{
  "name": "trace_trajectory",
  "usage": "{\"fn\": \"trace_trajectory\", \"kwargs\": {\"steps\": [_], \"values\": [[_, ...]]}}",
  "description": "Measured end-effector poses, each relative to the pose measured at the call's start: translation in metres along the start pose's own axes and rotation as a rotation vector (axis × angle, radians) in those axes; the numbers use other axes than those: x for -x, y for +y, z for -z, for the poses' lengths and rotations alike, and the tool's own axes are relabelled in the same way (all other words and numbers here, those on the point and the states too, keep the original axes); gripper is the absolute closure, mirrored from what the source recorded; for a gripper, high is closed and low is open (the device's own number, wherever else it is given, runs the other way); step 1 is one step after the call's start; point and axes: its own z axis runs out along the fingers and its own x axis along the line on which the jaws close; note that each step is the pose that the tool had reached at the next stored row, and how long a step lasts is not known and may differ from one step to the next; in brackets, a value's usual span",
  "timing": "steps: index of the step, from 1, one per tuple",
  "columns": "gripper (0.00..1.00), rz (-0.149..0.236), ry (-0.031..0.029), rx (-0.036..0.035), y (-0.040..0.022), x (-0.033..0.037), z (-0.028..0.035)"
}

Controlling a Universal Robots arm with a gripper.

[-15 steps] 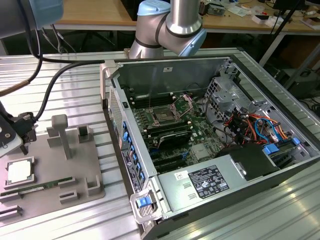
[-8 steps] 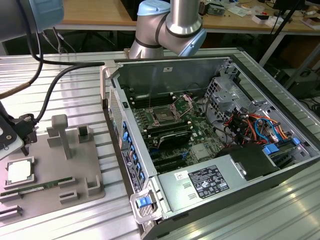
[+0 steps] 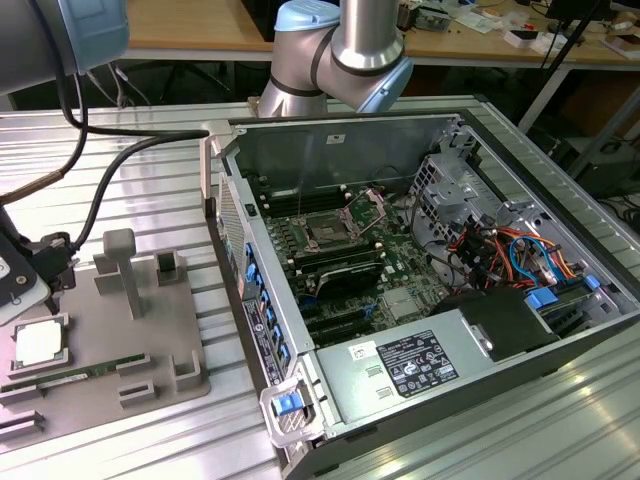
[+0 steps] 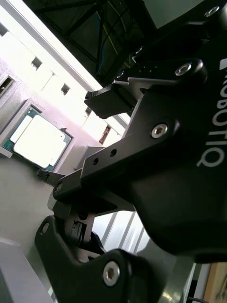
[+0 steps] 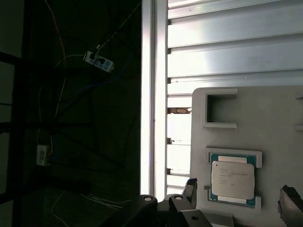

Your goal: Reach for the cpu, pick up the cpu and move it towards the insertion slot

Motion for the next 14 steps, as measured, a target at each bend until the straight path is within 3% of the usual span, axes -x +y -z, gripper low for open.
{"fn": "trace_trajectory", "kwargs": {"steps": [5, 14], "values": [[0.27, 0.000, 0.0002, -0.0001, -0.0002, 0.0000, -0.0038], [0.27, 0.000, 0.0000, -0.0001, -0.0002, 0.0000, -0.0042]]}}
